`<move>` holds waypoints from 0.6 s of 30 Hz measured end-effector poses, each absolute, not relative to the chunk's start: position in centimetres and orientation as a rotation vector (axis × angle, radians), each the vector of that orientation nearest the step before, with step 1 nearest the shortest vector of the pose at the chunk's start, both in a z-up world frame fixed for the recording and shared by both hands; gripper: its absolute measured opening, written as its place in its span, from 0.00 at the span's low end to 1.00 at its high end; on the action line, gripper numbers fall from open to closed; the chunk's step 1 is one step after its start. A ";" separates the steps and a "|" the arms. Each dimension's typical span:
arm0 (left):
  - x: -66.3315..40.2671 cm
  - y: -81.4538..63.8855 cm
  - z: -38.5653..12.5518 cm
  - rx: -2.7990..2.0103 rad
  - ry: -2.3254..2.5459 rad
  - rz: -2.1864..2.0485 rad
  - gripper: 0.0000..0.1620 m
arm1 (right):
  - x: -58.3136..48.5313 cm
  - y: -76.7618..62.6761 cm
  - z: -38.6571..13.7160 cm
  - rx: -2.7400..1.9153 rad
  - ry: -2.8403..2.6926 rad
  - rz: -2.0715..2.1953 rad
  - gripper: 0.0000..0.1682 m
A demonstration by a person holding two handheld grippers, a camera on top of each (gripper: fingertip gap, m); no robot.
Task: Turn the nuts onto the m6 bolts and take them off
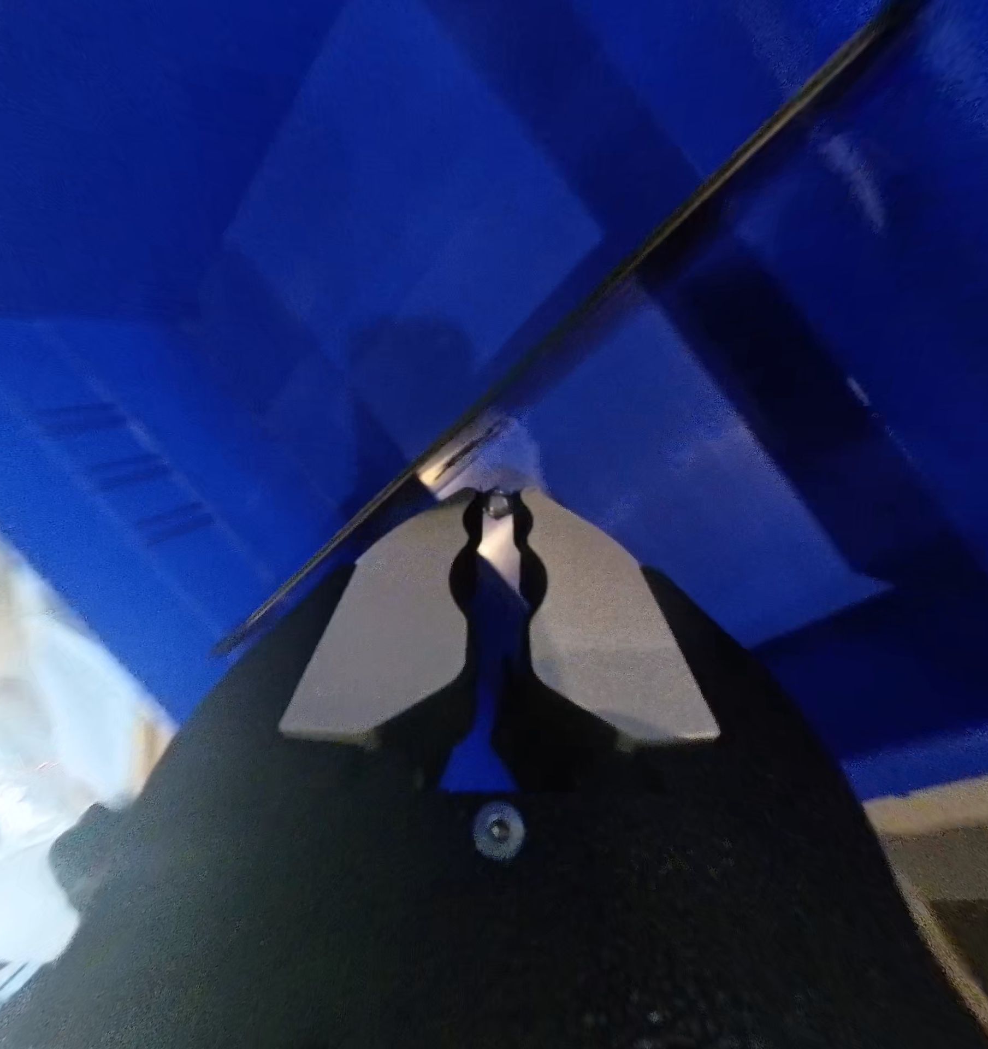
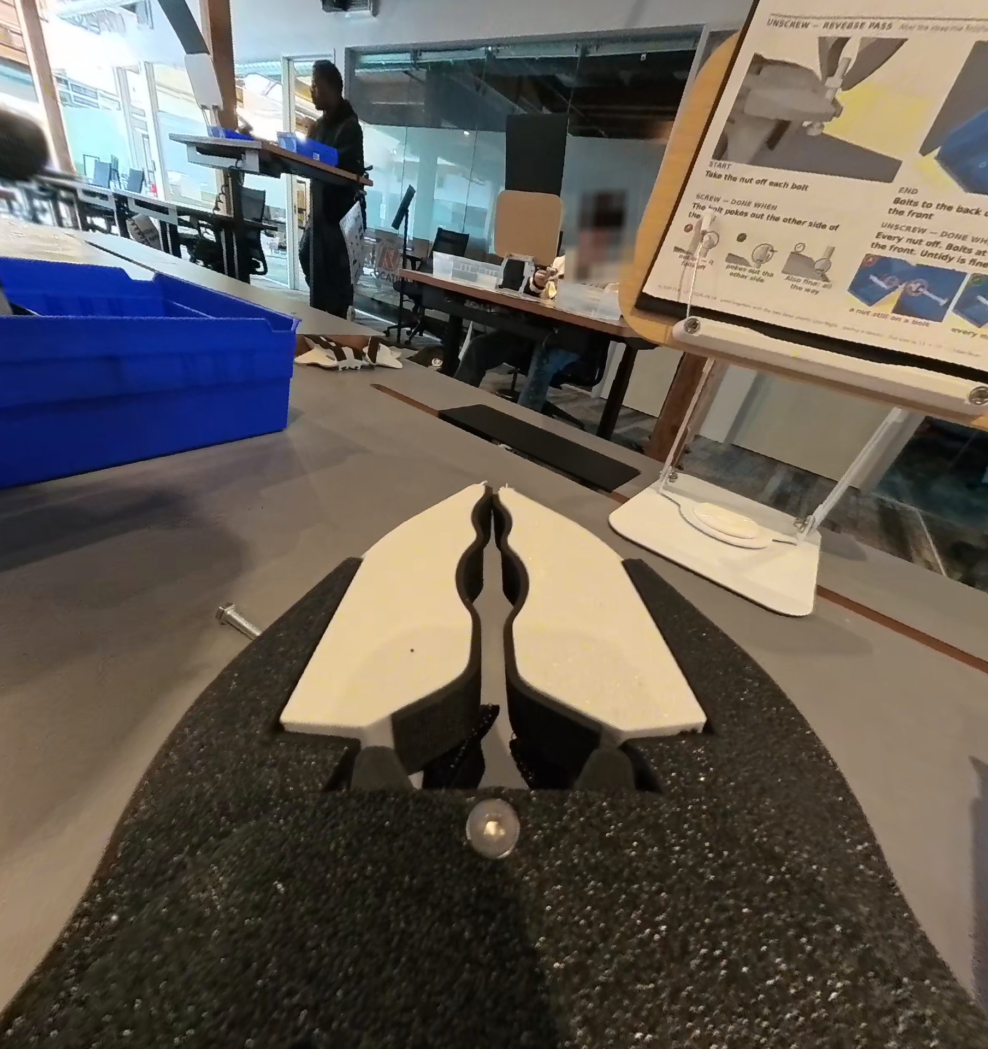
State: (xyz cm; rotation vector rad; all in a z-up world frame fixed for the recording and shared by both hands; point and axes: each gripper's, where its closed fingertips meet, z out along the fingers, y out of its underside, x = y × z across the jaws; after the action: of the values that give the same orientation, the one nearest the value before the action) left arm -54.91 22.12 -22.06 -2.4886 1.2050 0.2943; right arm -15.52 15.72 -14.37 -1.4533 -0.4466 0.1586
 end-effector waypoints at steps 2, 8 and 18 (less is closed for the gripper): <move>-52.8 21.8 -18.5 -2.365 1.187 0.342 0.06 | -15.4 15.7 -14.3 -1.449 -0.442 0.152 0.00; -35.7 15.2 -14.5 -1.924 1.715 -0.067 0.06 | -15.1 15.8 -14.5 -1.460 -0.437 0.144 0.00; -21.8 15.2 -24.7 -1.762 2.052 -0.157 0.06 | -13.0 16.4 -14.7 -1.498 -0.364 0.084 0.00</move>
State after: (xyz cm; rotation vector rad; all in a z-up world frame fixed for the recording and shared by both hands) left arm -21.78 15.18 -24.71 -1.7617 2.0521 -0.1574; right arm -13.02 16.36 -14.71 -1.4985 -0.3642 0.0838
